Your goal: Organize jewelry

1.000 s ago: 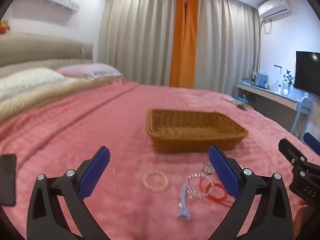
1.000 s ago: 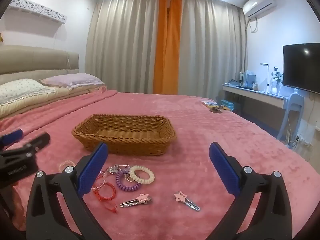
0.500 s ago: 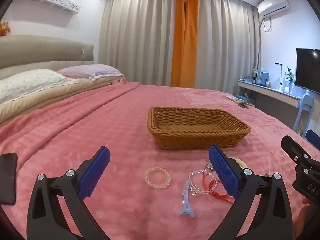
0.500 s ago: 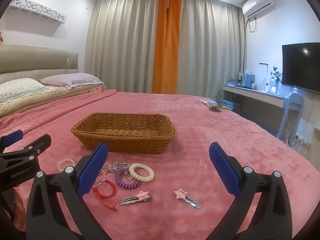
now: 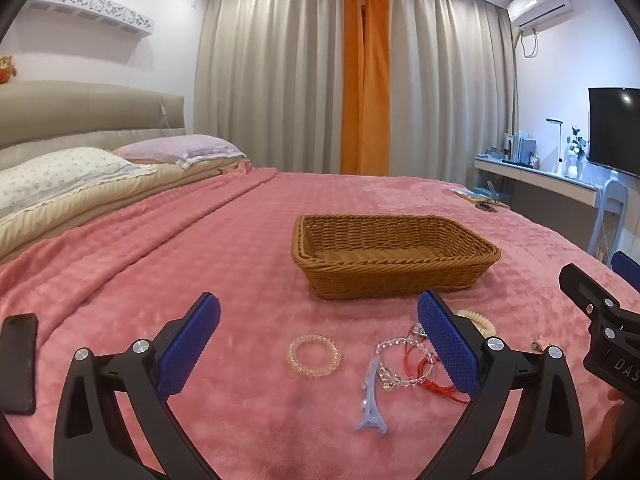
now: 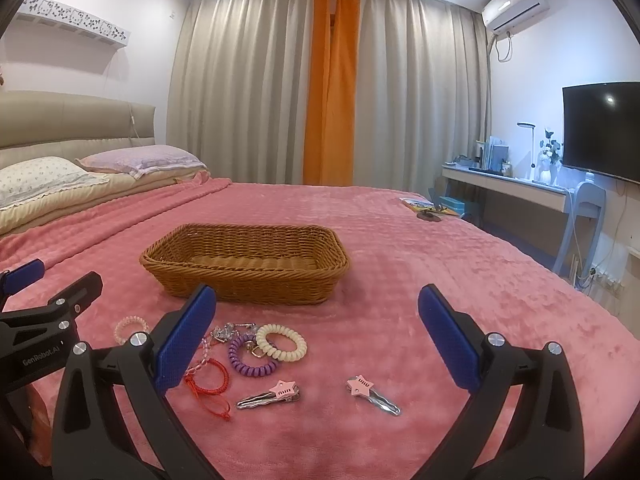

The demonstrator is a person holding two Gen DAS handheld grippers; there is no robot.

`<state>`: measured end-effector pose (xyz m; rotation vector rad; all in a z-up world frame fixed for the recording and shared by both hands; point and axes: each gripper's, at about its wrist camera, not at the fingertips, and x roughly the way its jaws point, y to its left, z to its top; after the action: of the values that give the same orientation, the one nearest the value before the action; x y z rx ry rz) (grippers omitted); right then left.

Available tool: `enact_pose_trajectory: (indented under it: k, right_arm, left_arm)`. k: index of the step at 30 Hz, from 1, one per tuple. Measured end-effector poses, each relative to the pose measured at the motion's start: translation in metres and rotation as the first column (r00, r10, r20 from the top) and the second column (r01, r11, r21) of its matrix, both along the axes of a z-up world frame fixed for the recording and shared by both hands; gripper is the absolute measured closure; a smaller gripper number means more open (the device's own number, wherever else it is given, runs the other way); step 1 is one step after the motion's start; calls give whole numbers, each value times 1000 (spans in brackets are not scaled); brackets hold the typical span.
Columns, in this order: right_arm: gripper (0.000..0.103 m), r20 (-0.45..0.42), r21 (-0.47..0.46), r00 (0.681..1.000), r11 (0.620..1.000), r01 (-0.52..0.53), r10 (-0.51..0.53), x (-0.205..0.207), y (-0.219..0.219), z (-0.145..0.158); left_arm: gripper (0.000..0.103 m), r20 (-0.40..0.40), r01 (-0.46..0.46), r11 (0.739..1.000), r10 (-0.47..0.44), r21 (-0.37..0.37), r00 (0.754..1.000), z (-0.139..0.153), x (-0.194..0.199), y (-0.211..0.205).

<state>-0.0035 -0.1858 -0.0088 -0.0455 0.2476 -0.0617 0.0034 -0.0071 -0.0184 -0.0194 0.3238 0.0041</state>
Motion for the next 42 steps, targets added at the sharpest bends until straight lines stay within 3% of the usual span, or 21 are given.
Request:
enact_pose_trajectory:
  k: [42]
  right_arm:
    - [7,-11,-26,1000,999,-19,19,0,6,-3]
  left_arm:
    - [8,-7,4,1000,-4,-7,1000,-2,1,-1]
